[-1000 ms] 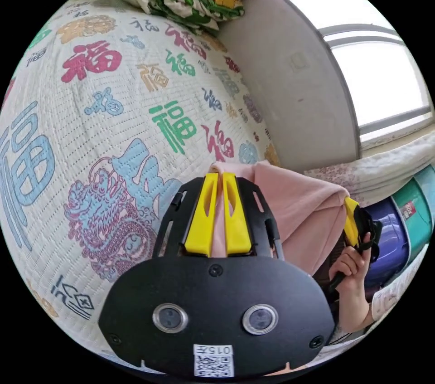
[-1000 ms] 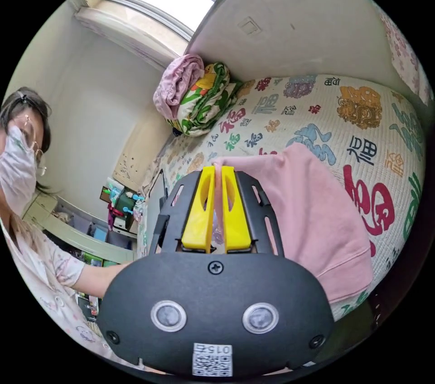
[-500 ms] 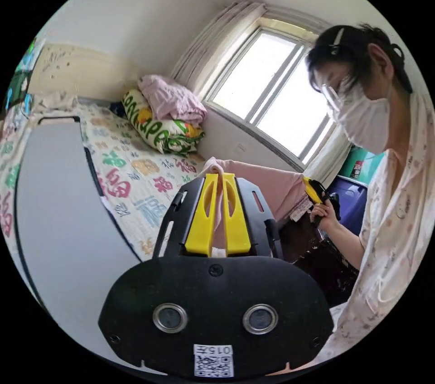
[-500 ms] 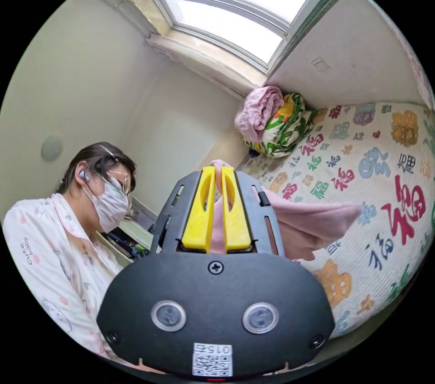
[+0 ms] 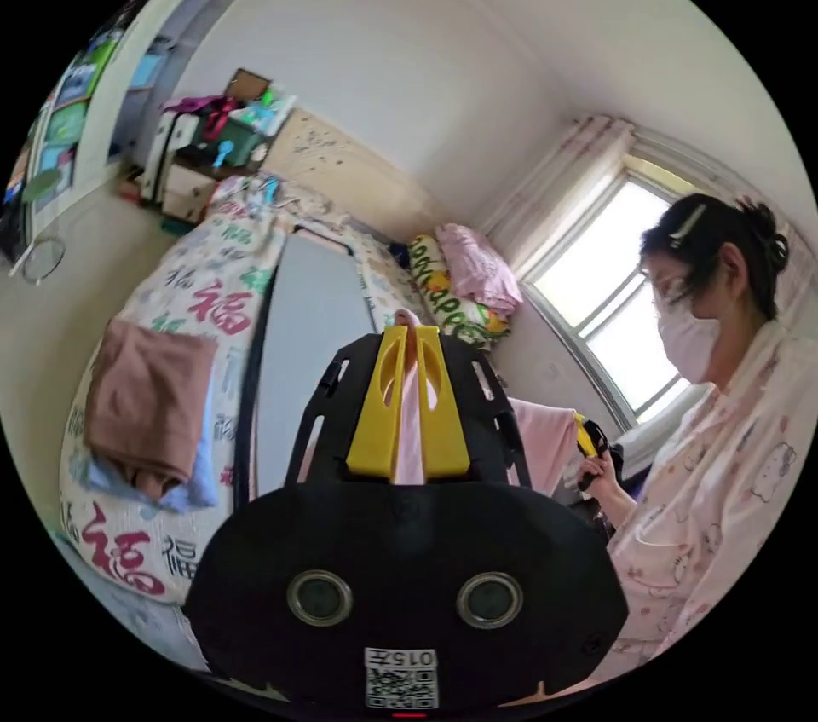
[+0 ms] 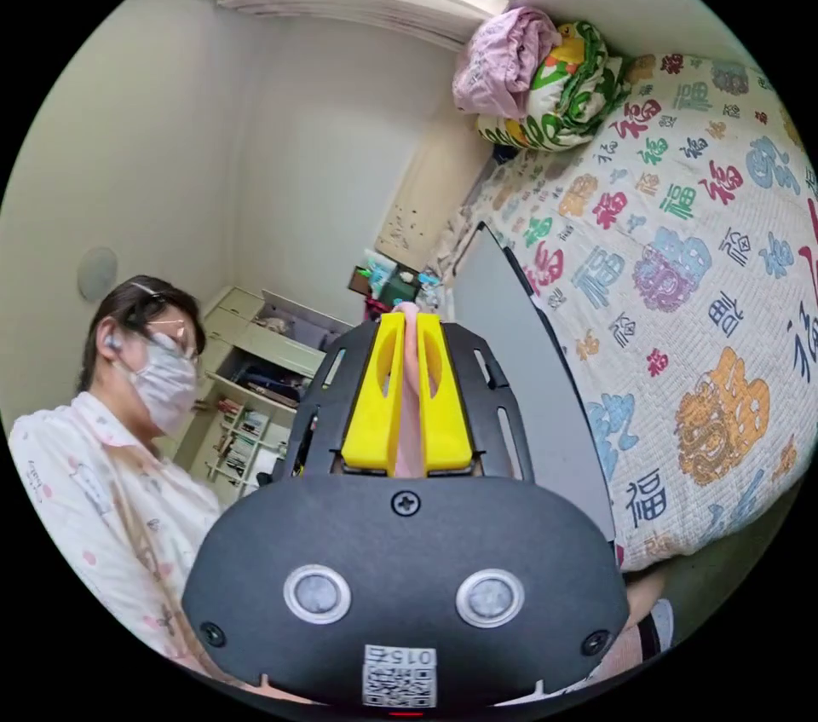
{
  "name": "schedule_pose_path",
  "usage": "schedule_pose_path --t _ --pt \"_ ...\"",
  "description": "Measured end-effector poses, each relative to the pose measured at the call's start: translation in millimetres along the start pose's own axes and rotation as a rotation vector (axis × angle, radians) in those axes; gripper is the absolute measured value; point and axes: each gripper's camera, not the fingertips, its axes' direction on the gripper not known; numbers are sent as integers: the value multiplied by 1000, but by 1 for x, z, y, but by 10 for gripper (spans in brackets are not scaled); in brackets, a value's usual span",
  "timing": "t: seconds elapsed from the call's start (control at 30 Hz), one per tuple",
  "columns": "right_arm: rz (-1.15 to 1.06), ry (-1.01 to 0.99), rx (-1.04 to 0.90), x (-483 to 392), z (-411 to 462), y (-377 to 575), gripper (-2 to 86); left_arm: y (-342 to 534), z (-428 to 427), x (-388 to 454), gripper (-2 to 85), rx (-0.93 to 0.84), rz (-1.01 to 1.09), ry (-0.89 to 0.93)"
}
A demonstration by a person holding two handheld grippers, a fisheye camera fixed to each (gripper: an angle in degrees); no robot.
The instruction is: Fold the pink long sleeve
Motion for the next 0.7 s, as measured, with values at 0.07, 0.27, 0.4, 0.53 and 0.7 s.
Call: schedule_pose_path --t 0.07,0.27,0.4,0.53,0.7 --pt "17 127 -49 38 42 -3 7 21 18 -38 -3 -39 -100 -130" --pt "78 630 -242 223 250 -17 -2 97 121 -146 -6 -355 -286 -609" --pt "-12 585 -234 254 290 -19 -4 99 96 -136 -8 -251 -341 -600" --pt "-59 576 -353 287 296 -1 -5 78 36 -79 -9 73 -315 -152" --pt "-98 651 -453 337 290 16 -5 24 -60 60 -10 520 -14 254"
